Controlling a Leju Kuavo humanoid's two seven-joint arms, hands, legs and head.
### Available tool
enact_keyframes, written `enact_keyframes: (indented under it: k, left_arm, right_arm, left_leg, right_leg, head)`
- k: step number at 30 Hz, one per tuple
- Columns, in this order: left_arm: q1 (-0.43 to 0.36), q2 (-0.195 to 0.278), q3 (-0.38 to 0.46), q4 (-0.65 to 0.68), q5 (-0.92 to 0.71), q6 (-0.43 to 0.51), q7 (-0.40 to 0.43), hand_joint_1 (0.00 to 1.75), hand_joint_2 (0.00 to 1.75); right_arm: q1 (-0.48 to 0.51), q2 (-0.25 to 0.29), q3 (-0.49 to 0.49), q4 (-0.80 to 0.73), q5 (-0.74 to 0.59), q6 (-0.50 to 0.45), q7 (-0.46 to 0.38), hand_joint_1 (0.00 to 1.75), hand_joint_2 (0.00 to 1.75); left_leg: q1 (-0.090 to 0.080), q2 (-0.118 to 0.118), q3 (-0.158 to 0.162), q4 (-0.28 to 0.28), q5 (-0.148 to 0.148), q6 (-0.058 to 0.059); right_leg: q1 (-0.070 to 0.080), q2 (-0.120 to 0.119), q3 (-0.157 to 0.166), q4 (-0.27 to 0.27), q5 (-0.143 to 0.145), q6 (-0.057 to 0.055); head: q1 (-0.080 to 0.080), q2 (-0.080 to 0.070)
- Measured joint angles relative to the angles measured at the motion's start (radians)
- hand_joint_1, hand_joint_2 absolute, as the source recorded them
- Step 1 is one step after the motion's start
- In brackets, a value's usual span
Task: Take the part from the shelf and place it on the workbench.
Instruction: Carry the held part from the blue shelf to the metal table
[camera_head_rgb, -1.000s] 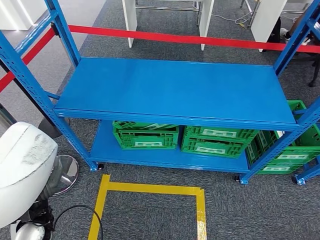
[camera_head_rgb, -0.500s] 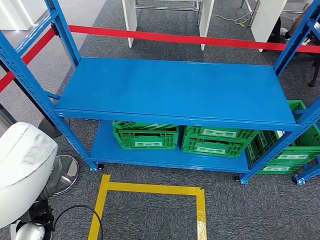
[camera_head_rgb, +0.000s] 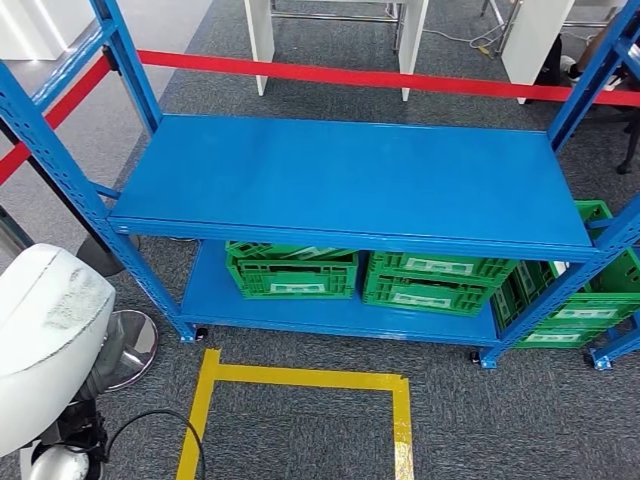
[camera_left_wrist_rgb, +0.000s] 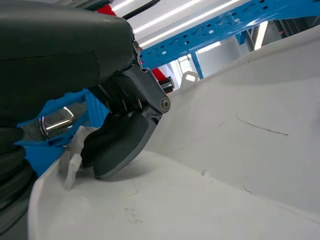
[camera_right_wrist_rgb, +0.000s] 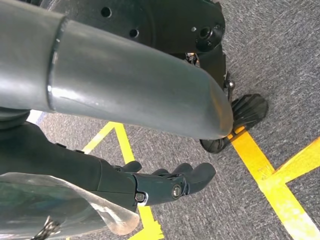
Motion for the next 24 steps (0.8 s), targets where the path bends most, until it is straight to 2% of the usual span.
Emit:
enact_keyframes:
  k: [3,5,6,7,8,10,11,12,13,14,16,17,18,20,21,22,23,24]
  left_arm:
    - [0.000,0.002,0.000,0.000,0.000,0.000,0.000,1.75,1.75]
    - [0.000,0.003,0.000,0.000,0.000,0.000,0.000,1.75,1.75]
    - [0.000,0.003,-0.001,0.000,0.000,0.000,0.000,1.75,1.75]
    - [-0.001,0.003,-0.001,0.000,0.000,0.000,-0.001,1.75,1.75]
    - [-0.001,0.002,-0.002,0.000,0.000,0.001,-0.001,1.75,1.75]
    - [-0.001,0.002,-0.003,0.001,0.000,0.001,-0.002,1.75,1.75]
    - [0.000,0.002,-0.004,0.002,0.000,0.001,-0.002,1.75,1.75]
    - [0.000,0.002,-0.005,0.004,0.000,0.001,-0.002,1.75,1.75]
    - [0.000,0.002,-0.005,0.004,0.000,0.001,-0.002,1.75,1.75]
    - [0.000,0.002,-0.006,0.005,0.000,0.001,-0.002,1.75,1.75]
    - [0.000,0.002,-0.006,0.005,0.000,0.001,-0.002,1.75,1.75]
    - [-0.001,0.003,-0.006,0.005,0.000,0.002,-0.002,1.75,1.75]
    - [-0.001,0.003,-0.006,0.005,0.000,0.002,-0.002,1.75,1.75]
    - [-0.001,0.002,-0.007,0.005,0.000,0.002,-0.002,1.75,1.75]
    - [0.000,0.002,-0.008,0.005,0.000,0.003,-0.002,1.75,1.75]
    - [0.000,0.003,-0.008,0.005,0.000,0.003,-0.002,1.75,1.75]
    - [0.000,0.003,-0.008,0.005,0.000,0.003,-0.002,1.75,1.75]
    - [0.000,0.004,-0.009,0.005,0.000,0.003,-0.002,1.75,1.75]
  right_arm:
    - [0.000,0.002,0.000,0.000,0.000,0.000,0.000,0.00,0.00]
    - [0.001,0.003,0.000,0.000,0.000,0.000,0.000,0.00,0.00]
    - [0.001,0.004,0.000,0.000,0.000,0.000,0.000,0.00,0.00]
    - [0.002,0.004,0.001,0.000,0.000,0.000,0.000,0.00,0.00]
    - [0.002,0.004,0.001,0.000,0.000,0.000,0.000,0.00,0.00]
    - [0.003,0.004,0.001,0.000,0.000,0.000,0.000,0.00,0.00]
    - [0.003,0.004,0.001,0.000,0.000,0.000,0.000,0.00,0.00]
    - [0.004,0.004,0.001,0.000,0.000,0.000,0.000,0.00,0.00]
    - [0.004,0.004,0.002,0.000,0.001,0.000,0.000,0.00,0.00]
    - [0.004,0.004,0.002,-0.001,0.001,0.000,-0.001,0.00,0.00]
    - [0.001,0.004,0.002,-0.001,0.001,-0.001,-0.001,0.00,0.00]
    - [0.000,0.004,0.002,-0.001,0.001,-0.001,-0.002,0.00,0.00]
    - [0.000,0.004,0.002,-0.001,0.001,0.000,-0.002,0.00,0.00]
    - [0.001,0.005,0.003,-0.001,0.001,0.000,-0.002,0.00,0.00]
    - [0.001,0.006,0.003,-0.001,0.001,0.000,-0.002,0.00,0.00]
    - [0.001,0.006,0.003,-0.001,0.001,0.000,-0.002,0.00,0.00]
    - [0.001,0.007,0.003,-0.001,0.001,0.000,-0.002,0.00,0.00]
    - [0.001,0.007,0.003,-0.001,0.001,-0.001,-0.002,0.00,0.00]
  left_leg:
    - [-0.002,0.000,-0.004,0.004,0.000,0.005]
    - [0.000,0.001,-0.006,0.002,0.007,0.014]
    - [0.002,0.002,-0.007,-0.003,0.015,0.020]
    - [0.005,0.004,-0.009,-0.008,0.023,0.027]
    - [0.008,0.006,-0.014,-0.013,0.030,0.032]
    - [0.007,0.007,-0.029,-0.013,0.039,0.036]
    - [0.006,0.007,-0.038,-0.011,0.043,0.035]
    - [0.005,0.007,-0.046,-0.009,0.047,0.033]
    - [0.006,0.007,-0.054,-0.005,0.051,0.030]
    - [0.006,0.007,-0.062,-0.001,0.054,0.027]
    - [0.007,0.007,-0.074,0.008,0.060,0.018]
    - [0.006,0.006,-0.079,0.012,0.064,0.012]
    - [0.005,0.006,-0.082,0.014,0.069,0.006]
    - [0.005,0.005,-0.086,0.015,0.078,-0.009]
    - [0.007,0.004,-0.089,0.018,0.074,-0.016]
    - [0.009,0.003,-0.095,0.031,0.053,-0.023]
    - [0.010,0.002,-0.105,0.061,0.016,-0.029]
    - [0.012,0.001,-0.118,0.113,-0.035,-0.035]
  right_leg:
    - [-0.002,-0.001,0.000,-0.001,0.003,0.005]
    - [-0.003,-0.001,-0.001,-0.001,0.006,0.012]
    - [-0.003,0.000,-0.006,0.004,-0.002,0.015]
    - [-0.002,0.002,-0.016,0.023,-0.024,0.017]
    - [-0.001,0.003,-0.032,0.063,-0.059,0.017]
    - [0.000,0.005,-0.079,0.192,-0.143,0.017]
    - [-0.001,0.005,-0.096,0.250,-0.170,0.017]
    - [-0.001,0.005,-0.099,0.281,-0.179,0.018]
    - [-0.001,0.005,-0.082,0.270,-0.168,0.017]
    - [-0.001,0.004,-0.045,0.220,-0.143,0.016]
    - [0.000,0.005,0.048,0.074,-0.099,0.010]
    - [0.002,0.006,0.078,0.026,-0.088,0.007]
    - [0.003,0.007,0.089,0.001,-0.086,0.003]
    - [0.005,0.009,0.077,0.000,-0.080,-0.007]
    - [0.004,0.007,0.069,-0.001,-0.076,-0.015]
    - [0.003,0.005,0.061,-0.001,-0.069,-0.026]
    - [0.002,0.003,0.053,-0.003,-0.060,-0.035]
    - [0.002,0.001,0.045,-0.002,-0.051,-0.041]
  head:
    - [0.000,0.000]
    - [0.000,0.000]
    - [0.000,0.000]
    - [0.001,0.000]
    - [0.003,0.000]
    - [0.005,0.000]
    - [0.005,0.000]
    - [0.005,0.000]
    - [0.005,0.000]
    - [0.005,0.000]
    - [0.005,0.000]
    - [0.005,0.000]
    - [0.005,0.000]
    - [0.003,0.000]
    - [0.003,0.000]
    - [0.001,0.000]
    - [0.000,0.000]
    - [-0.002,0.000]
